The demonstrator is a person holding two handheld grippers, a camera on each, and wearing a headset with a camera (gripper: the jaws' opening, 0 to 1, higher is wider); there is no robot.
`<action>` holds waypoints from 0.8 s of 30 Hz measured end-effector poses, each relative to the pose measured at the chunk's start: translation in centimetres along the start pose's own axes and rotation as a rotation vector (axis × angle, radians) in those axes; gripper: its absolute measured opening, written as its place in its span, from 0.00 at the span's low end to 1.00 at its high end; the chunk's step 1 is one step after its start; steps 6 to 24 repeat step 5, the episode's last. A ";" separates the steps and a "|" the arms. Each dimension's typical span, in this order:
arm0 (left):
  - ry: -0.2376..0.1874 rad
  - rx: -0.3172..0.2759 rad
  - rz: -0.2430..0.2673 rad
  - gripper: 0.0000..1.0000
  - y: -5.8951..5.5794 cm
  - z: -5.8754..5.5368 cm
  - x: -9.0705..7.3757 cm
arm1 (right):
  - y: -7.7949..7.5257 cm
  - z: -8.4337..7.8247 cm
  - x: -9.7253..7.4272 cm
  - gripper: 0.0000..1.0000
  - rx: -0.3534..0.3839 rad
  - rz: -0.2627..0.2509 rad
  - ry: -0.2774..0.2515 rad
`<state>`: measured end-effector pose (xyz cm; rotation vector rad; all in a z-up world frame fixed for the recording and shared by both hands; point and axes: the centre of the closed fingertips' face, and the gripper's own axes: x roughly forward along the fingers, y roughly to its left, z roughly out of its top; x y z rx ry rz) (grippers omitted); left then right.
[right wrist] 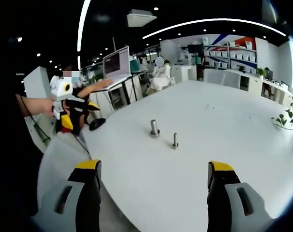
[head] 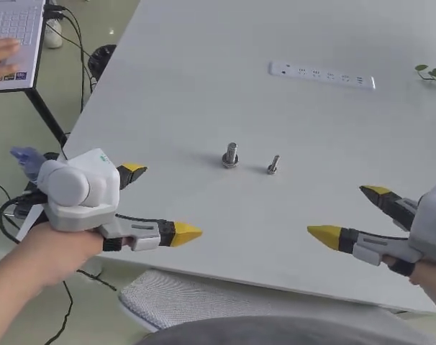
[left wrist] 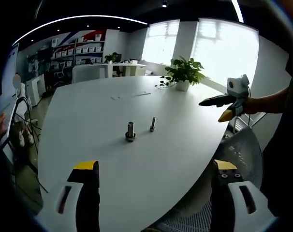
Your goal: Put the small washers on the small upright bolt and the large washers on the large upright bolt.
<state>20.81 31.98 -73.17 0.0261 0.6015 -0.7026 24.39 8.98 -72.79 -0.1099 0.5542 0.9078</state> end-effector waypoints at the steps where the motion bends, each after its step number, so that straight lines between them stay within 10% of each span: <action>1: 0.000 0.001 0.000 0.97 -0.1 -0.1 0.0 | 0.1 -0.1 0.0 0.93 -0.004 0.004 0.001; 24: 0.007 -0.003 0.003 0.99 -0.2 -0.4 -0.1 | 0.1 -0.5 -0.3 1.00 0.015 0.013 0.004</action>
